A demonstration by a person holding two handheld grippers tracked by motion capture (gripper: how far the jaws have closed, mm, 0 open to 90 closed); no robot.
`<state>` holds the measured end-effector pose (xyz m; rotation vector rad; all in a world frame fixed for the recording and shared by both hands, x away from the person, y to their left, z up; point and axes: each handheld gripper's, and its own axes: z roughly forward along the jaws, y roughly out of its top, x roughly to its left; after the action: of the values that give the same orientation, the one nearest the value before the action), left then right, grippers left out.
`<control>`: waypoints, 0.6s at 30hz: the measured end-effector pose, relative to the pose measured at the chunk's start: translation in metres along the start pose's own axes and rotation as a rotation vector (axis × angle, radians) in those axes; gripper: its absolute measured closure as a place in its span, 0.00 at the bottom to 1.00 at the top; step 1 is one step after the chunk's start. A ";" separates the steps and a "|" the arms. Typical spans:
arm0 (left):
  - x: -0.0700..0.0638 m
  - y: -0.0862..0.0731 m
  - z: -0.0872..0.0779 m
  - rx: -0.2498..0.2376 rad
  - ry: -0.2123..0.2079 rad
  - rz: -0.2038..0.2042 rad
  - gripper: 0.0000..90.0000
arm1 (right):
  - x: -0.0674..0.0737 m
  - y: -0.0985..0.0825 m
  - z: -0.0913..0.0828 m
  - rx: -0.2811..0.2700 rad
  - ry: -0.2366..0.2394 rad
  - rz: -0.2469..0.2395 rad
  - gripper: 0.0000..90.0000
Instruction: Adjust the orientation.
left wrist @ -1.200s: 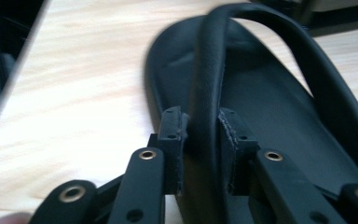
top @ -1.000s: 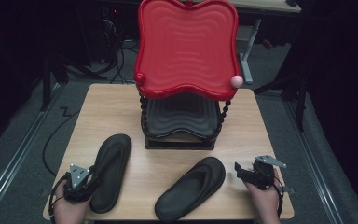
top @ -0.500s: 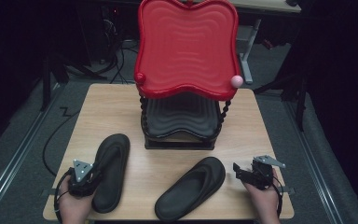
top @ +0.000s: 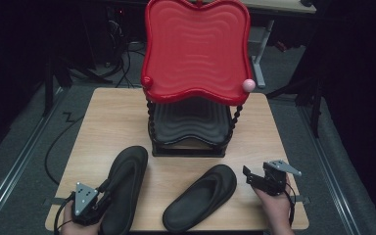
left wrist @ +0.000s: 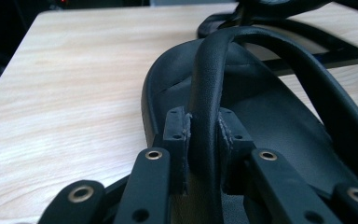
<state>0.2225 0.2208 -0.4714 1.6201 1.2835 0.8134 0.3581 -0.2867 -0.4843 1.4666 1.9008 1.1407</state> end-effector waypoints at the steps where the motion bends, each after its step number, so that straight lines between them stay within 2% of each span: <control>1: -0.003 0.000 -0.001 -0.007 -0.007 0.001 0.85 | 0.002 0.001 0.000 -0.007 0.009 -0.001 0.16; 3: -0.010 0.001 -0.003 -0.022 -0.030 0.007 0.85 | 0.006 0.003 0.001 -0.024 0.023 -0.017 0.17; 7: -0.016 0.004 -0.006 -0.037 -0.061 0.021 0.85 | 0.008 0.002 0.000 -0.033 0.016 -0.031 0.18; 12: -0.028 0.013 -0.011 -0.091 -0.100 0.040 0.85 | 0.007 0.001 -0.006 -0.052 0.014 -0.010 0.17; 15: -0.035 0.019 -0.010 -0.108 -0.122 0.056 0.85 | 0.007 -0.001 -0.010 -0.063 0.013 -0.009 0.17; 18: -0.039 0.023 -0.007 -0.126 -0.139 0.054 0.85 | 0.008 -0.004 -0.016 -0.067 0.005 -0.009 0.17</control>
<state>0.2152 0.1830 -0.4457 1.5871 1.0742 0.7848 0.3411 -0.2848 -0.4786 1.4198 1.8524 1.1931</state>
